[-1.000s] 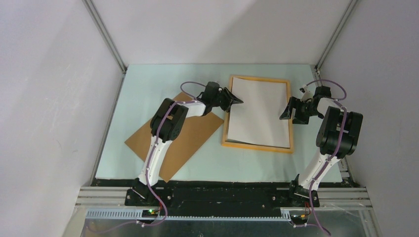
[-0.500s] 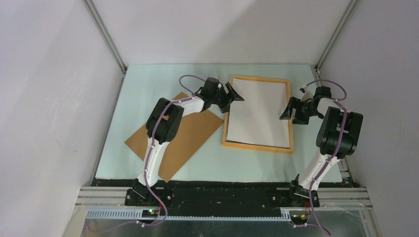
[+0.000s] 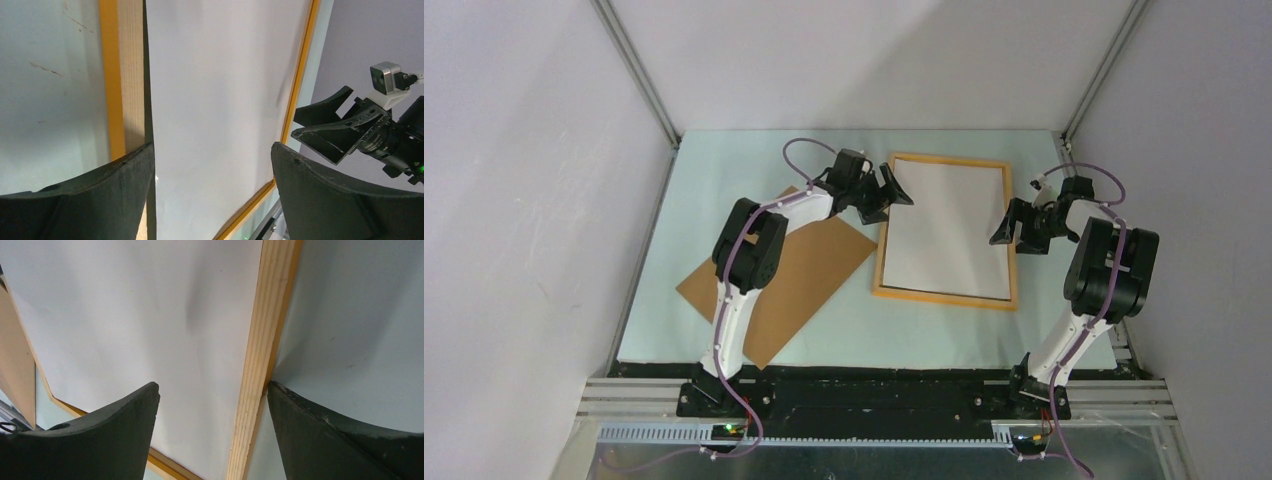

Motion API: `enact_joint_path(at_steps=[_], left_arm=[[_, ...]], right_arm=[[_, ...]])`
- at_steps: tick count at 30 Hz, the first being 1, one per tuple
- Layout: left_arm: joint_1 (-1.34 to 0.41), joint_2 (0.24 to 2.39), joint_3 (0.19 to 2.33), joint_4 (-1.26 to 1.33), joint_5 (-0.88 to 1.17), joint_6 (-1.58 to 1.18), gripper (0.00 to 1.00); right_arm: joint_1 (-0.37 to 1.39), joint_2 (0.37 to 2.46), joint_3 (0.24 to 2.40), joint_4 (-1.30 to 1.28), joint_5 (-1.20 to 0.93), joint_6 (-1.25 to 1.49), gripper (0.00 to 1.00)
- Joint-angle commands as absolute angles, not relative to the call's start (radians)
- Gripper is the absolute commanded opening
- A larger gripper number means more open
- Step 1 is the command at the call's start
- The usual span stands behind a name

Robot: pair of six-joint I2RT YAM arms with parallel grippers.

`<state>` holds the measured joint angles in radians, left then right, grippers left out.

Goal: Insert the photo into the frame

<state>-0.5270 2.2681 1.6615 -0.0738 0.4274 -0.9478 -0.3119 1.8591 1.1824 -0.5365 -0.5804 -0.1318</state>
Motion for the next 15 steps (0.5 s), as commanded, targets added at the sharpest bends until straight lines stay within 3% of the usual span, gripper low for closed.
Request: enact_joint_path(at_steps=[1,8,15], left_arm=[[-0.505,2.216,1.713,-0.118,0.395,-0.858,0.93],[-0.489,2.190,1.743,-0.143,0.386,-0.756,0.99],[-0.490,2.107,1.643,-0.170,0.374,-0.606,1.00]], right_arm=[[-0.316,1.809,1.166,-0.563,-0.551,-0.140,0.84],[-0.314,1.738,1.145,-0.553,-0.523,-0.159,0.86],[-0.312,1.640,1.132,-0.546,-0.506,-0.183,0.87]])
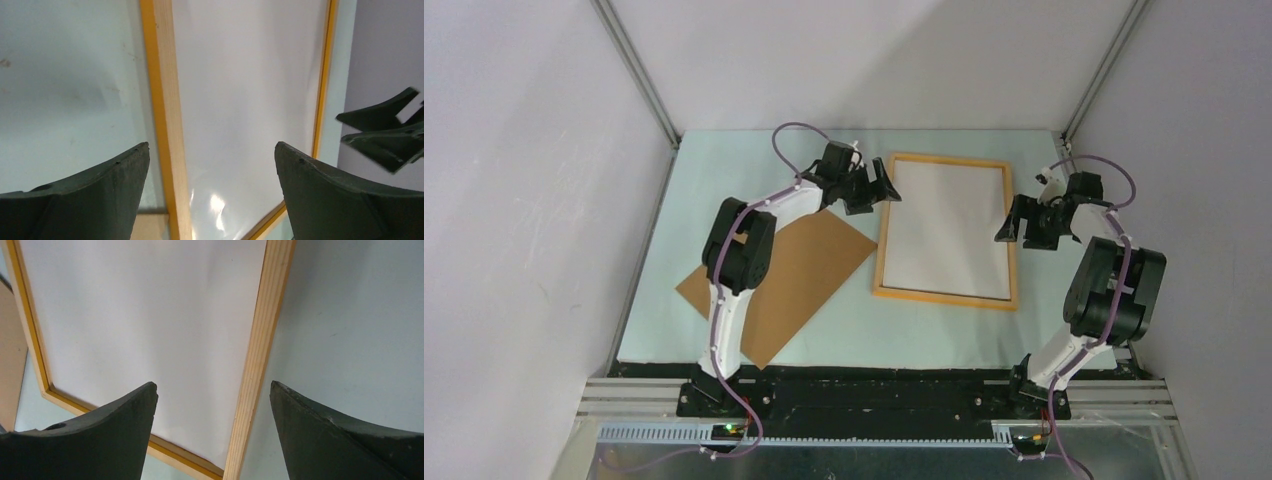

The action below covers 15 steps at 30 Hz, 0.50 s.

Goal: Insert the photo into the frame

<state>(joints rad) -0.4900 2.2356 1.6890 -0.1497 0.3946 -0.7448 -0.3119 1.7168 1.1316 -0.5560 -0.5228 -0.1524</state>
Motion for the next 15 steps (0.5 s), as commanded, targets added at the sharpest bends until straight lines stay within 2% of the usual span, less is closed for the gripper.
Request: enact_joint_path(at_steps=[1,8,15], left_arm=[[-0.489,2.098,1.631,-0.173,0.367,-0.589,1.00],[-0.481,1.942,1.511,-0.221,0.313,-0.402,1.00],[-0.446,1.770,1.390,-0.297,0.306,-0.252,1.00]], right_arm=[[-0.310,1.623,1.130,-0.544,-0.504,-0.185,0.87],[-0.225,1.550,1.094,-0.517,-0.438,-0.237,0.88],[-0.038,1.531,1.063,-0.475,-0.223,-0.337,0.87]])
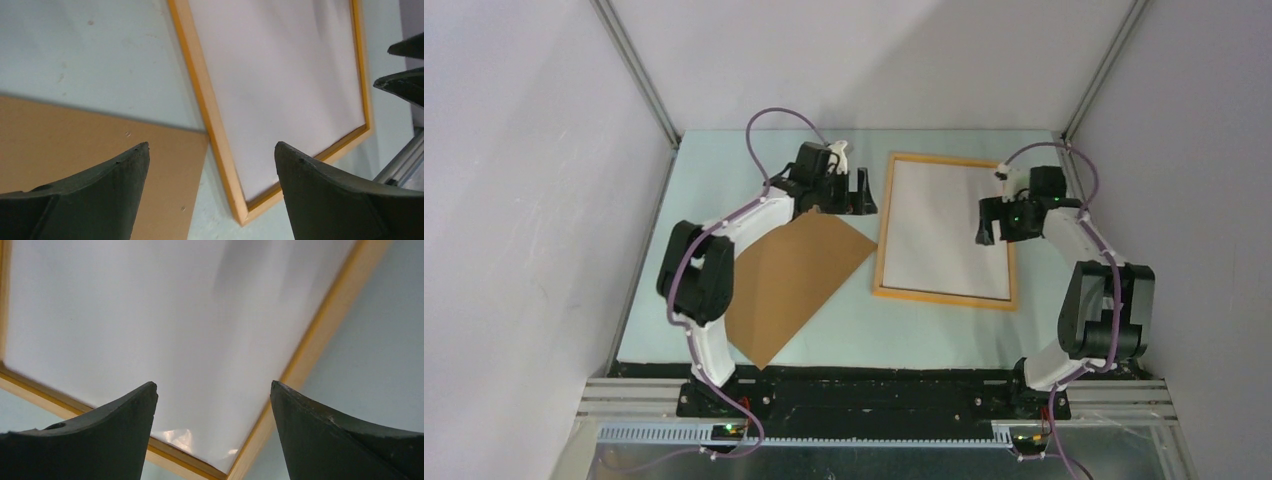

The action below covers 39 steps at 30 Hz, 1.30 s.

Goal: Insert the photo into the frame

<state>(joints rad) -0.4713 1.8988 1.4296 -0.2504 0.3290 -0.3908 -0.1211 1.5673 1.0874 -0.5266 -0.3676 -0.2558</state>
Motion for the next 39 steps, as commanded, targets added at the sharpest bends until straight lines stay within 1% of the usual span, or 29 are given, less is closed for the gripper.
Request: enact_joint_path(at_steps=[1,7,14,19,24,39], left_arm=[[-0.442,1.757,1.367,-0.305,0.303,-0.224,1.00],[-0.397,1.642,1.280,-0.372,0.285,-0.102,1.00],[-0.300,1.532,1.202,-0.419,0.256,-0.030,1.00],[-0.215,1.498,1.192,-0.433,0.269,-0.033,1.00],[-0.168,1.493,1.191,-0.437,0.292,-0.045,1.00],[-0.095,1.491,1.177,-0.444,0.326,-0.063,1.00]], right_arm=[[-0.011,1.533,1.058,-0.460,-0.201,-0.344,0.87],[0.150,1.553,1.015,-0.407,-0.070,-0.393,0.87],[0.264,1.590,0.992,-0.365,0.030,-0.420,0.87],[0.308,1.605,0.979,-0.345,0.073,-0.428,0.87],[0.351,1.615,0.971,-0.338,0.090,-0.427,0.87],[0.420,1.651,0.966,-0.323,0.146,-0.428,0.87]])
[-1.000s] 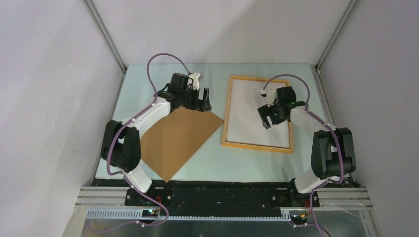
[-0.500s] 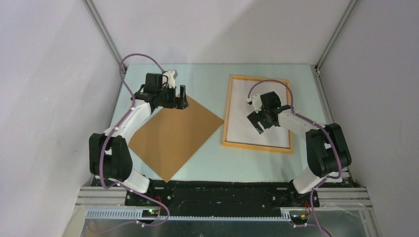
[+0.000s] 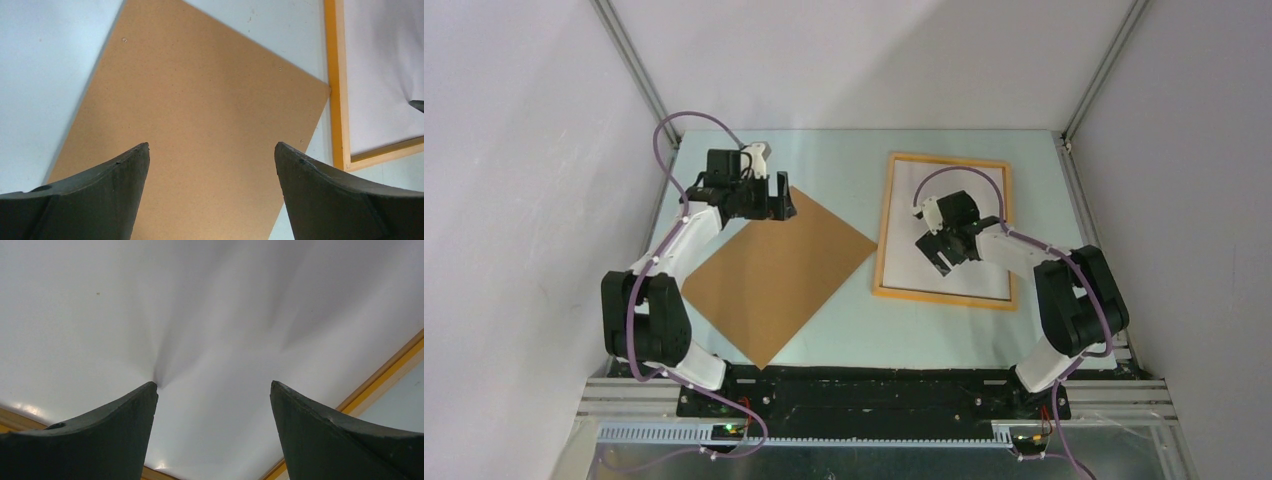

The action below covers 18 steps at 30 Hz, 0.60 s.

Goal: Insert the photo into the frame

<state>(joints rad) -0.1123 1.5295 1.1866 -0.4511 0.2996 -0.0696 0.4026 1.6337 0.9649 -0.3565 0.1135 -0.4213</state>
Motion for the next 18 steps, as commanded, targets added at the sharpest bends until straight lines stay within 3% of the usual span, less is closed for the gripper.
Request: enact_joint_path(at_steps=[1,18], left_arm=[[-0.090,1.491,1.177,-0.445,0.328,-0.064,1.00],[-0.047,1.483,1.158,-0.450,0.339,-0.062,1.00]], right_arm=[[0.426,1.653,0.966,-0.320,0.153,-0.428,0.87],[0.446,1.656,0.966,-0.310,0.193,-0.408,0.87]])
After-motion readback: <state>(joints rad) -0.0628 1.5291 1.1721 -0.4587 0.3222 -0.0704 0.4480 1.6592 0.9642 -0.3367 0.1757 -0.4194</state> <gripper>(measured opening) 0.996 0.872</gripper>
